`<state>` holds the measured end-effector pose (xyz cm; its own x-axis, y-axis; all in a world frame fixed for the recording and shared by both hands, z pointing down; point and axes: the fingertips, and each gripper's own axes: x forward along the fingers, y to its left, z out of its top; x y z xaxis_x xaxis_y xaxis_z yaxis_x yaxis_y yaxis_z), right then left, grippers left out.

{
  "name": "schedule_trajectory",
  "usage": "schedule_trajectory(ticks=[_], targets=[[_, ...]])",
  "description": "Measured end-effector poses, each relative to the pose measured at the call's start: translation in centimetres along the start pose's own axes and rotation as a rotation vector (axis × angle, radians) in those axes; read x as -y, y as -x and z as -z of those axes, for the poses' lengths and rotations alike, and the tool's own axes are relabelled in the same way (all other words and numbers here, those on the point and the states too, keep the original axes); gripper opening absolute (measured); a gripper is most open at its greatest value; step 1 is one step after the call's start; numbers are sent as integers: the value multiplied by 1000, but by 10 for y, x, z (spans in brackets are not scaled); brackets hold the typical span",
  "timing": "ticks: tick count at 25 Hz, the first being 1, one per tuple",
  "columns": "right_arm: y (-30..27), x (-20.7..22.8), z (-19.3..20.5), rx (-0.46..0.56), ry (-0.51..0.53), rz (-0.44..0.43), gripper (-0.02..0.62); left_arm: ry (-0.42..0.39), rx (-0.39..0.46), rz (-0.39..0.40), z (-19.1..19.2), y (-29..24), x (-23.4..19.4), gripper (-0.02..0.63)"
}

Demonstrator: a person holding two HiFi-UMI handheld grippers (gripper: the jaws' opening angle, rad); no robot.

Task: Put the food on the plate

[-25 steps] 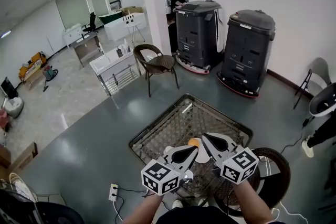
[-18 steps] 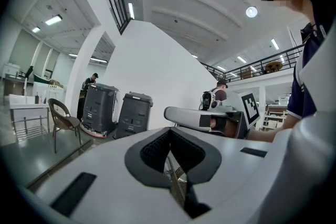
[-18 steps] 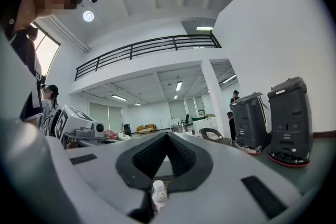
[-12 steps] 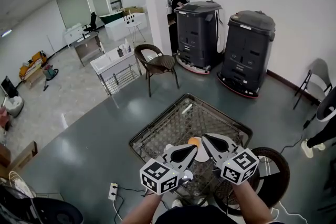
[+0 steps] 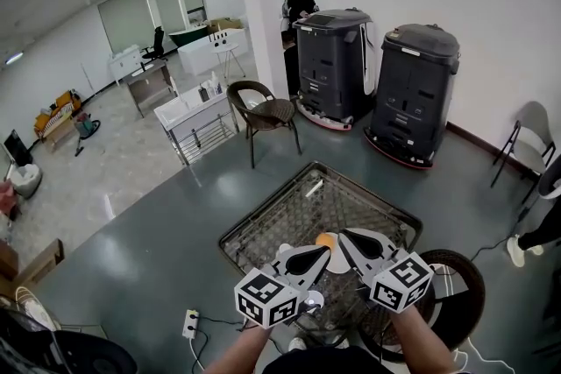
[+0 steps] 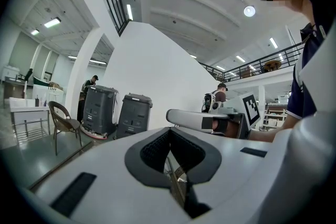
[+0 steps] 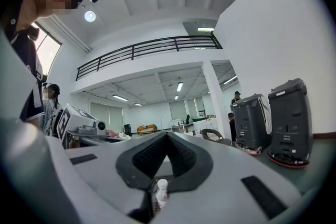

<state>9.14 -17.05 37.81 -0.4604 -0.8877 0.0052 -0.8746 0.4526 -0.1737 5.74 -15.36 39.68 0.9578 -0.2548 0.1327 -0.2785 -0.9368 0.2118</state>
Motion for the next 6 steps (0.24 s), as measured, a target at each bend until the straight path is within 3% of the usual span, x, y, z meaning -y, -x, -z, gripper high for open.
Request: schedule_trajectory(ticks=[6], targets=[[4,-4,-1,2,5,-3,5,-2,1,-5,0,3,3,9]])
